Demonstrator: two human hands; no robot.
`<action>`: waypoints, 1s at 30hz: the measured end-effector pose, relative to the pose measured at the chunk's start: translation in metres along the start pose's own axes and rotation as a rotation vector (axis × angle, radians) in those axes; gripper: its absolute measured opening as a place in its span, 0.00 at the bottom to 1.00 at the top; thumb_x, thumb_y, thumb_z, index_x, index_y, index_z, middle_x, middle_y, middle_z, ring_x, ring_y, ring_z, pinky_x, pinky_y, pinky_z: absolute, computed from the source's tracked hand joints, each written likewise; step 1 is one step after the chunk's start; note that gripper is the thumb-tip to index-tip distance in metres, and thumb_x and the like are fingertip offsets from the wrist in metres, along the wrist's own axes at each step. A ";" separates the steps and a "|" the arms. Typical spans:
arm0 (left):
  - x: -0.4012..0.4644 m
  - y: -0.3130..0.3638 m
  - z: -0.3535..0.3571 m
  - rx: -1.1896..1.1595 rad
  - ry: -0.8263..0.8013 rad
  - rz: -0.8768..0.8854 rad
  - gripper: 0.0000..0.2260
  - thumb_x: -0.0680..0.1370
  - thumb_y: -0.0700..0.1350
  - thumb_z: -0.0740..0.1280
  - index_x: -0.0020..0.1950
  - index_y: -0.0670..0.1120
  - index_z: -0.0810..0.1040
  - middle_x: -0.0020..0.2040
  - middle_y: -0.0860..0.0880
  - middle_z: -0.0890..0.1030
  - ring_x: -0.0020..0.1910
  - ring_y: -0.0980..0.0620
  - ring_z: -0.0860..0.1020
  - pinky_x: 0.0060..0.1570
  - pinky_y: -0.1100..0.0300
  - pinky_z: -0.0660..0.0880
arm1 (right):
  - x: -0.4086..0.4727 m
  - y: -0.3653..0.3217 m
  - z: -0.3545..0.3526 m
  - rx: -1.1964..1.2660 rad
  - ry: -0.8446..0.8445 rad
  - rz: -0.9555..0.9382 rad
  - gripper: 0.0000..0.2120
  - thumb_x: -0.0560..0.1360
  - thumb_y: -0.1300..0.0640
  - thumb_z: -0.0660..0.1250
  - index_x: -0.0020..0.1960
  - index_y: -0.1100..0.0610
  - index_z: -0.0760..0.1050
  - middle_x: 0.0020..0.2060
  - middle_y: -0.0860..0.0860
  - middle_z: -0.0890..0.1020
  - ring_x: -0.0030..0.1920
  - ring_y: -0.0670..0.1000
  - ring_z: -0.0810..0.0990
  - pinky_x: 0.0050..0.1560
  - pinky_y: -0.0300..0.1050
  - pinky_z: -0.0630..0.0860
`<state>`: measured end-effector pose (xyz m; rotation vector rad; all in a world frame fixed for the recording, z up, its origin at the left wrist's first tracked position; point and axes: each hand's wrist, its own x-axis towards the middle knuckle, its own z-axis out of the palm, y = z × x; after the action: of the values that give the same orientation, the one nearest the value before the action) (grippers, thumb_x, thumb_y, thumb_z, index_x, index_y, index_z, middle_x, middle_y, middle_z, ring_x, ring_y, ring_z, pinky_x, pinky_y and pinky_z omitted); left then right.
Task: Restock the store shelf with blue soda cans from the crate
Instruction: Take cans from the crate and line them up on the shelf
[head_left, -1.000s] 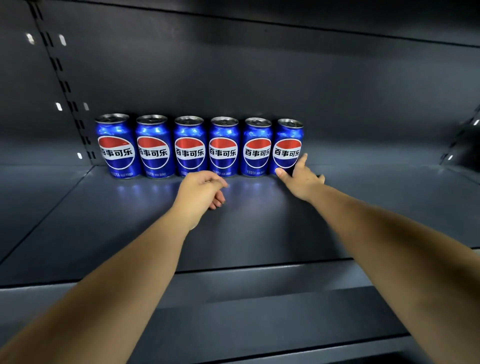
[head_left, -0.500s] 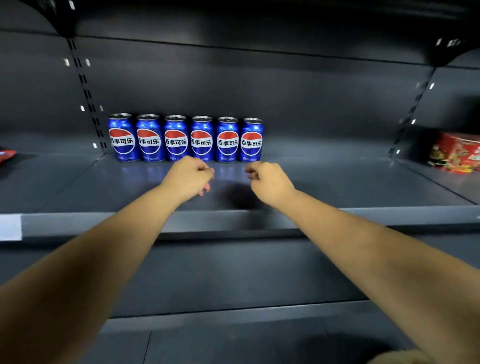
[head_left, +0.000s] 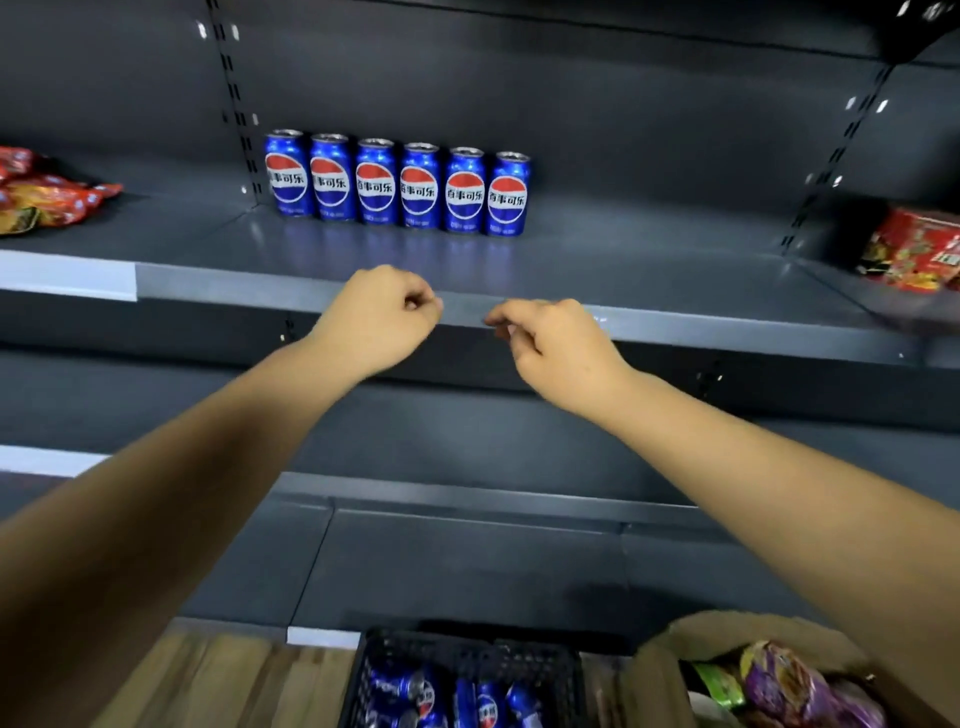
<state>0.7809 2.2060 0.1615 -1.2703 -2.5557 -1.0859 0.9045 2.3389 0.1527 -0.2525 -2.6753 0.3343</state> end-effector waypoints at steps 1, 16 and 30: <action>-0.009 -0.002 0.000 -0.010 -0.008 -0.005 0.08 0.78 0.43 0.63 0.47 0.41 0.81 0.41 0.44 0.82 0.41 0.47 0.79 0.48 0.58 0.74 | -0.009 -0.001 0.002 -0.010 -0.015 -0.024 0.17 0.75 0.67 0.57 0.60 0.60 0.77 0.54 0.56 0.82 0.56 0.59 0.79 0.56 0.51 0.74; -0.100 -0.081 0.044 0.273 -0.297 0.170 0.11 0.79 0.47 0.57 0.51 0.47 0.78 0.43 0.50 0.79 0.46 0.44 0.77 0.44 0.55 0.71 | -0.074 -0.031 0.097 -0.153 -0.391 -0.027 0.21 0.76 0.65 0.55 0.66 0.55 0.72 0.59 0.53 0.78 0.55 0.59 0.78 0.53 0.52 0.74; -0.185 -0.159 0.191 0.335 -0.641 0.071 0.11 0.79 0.48 0.58 0.53 0.48 0.78 0.50 0.48 0.81 0.49 0.45 0.78 0.44 0.58 0.72 | -0.176 0.032 0.224 -0.006 -0.604 0.088 0.20 0.76 0.65 0.57 0.66 0.56 0.74 0.59 0.53 0.79 0.57 0.57 0.78 0.56 0.52 0.74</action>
<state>0.8286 2.1396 -0.1377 -1.8035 -2.9017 -0.2198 0.9673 2.2857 -0.1220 -0.3115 -3.2641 0.4941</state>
